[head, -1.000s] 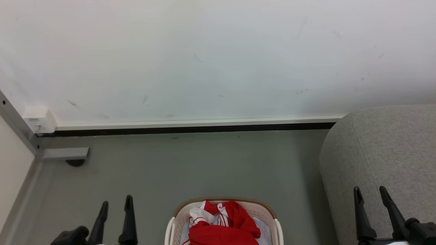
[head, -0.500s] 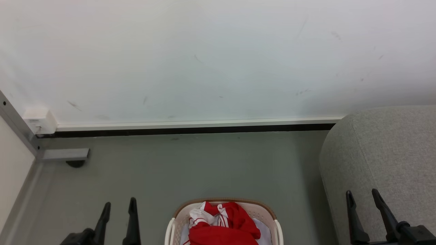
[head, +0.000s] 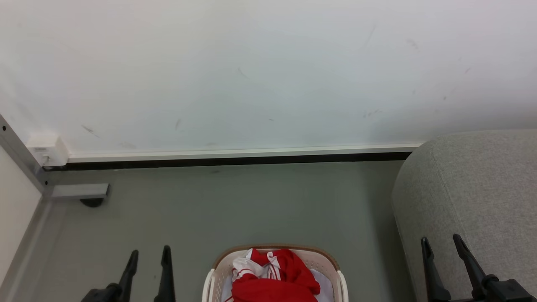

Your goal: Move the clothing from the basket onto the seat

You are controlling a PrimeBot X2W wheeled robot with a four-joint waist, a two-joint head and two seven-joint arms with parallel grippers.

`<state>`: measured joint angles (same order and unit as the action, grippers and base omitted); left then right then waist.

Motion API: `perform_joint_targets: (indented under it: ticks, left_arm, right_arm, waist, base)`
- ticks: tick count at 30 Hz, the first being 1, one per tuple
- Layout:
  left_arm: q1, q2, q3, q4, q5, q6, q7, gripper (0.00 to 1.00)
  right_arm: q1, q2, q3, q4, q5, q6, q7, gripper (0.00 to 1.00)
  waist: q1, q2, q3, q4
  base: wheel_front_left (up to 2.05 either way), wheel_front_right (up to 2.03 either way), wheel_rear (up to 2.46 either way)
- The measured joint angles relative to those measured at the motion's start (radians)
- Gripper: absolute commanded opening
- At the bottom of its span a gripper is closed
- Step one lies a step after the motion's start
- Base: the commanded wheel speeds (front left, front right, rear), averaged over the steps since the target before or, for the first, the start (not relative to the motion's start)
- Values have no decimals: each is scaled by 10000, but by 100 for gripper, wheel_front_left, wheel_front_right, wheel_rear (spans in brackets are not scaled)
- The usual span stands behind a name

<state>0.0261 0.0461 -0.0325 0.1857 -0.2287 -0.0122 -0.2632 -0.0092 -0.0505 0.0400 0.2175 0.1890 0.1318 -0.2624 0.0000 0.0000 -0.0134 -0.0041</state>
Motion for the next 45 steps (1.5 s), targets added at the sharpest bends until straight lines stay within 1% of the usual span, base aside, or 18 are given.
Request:
perform_joint_targets:
  ticks: [11,18,22,25,28,32,35,38,45]
  left_arm:
    - [-3,2,48,8,0,-27,-8,100]
    - [-379,13,-171,134,301,-249,-10,100]
    - [-1059,13,-665,556,568,-560,-10,100]
    - [-1714,12,-1087,1162,901,-756,-10,100]
    - [-2616,13,-1607,1931,1254,-857,-10,100]
    - [-3841,27,-2376,3513,1866,-974,90,100]
    - [-4827,69,-2702,4535,2251,-991,470,100]
    - [-5615,192,-2982,5567,2656,-911,1003,100]
    - [-7103,522,-3271,7632,3229,-451,2464,100]
  right_arm:
    - [-24,2,79,2,151,0,0,100]
    - [-462,8,155,-221,324,0,-2,100]
    - [-773,6,107,-389,407,0,-19,100]
    - [-1048,4,107,-510,447,0,-19,100]
    - [-1441,2,173,-658,512,0,-19,100]
    - [-2037,0,307,-892,644,0,-21,100]
    - [-2482,-4,472,-1080,838,0,-23,100]
    - [-2868,2,600,-1223,1035,0,-23,100]
    - [-3335,-4,754,-1417,1384,0,-23,100]
  waist:
    - [1,0,126,-107]
    - [1,0,667,-422]
    - [1,0,1252,-643]
    - [1,0,1748,-834]
    - [1,0,2315,-1034]
    - [2,0,3148,-1356]
    - [2,0,3801,-1644]
    - [3,0,4451,-1969]
    - [3,0,5792,-2790]
  base:
    - [0,0,0]
    - [0,0,0]
    - [0,0,0]
    - [0,0,0]
    - [0,0,0]
    - [0,0,0]
    - [0,0,0]
    - [0,0,0]
    - [0,0,0]
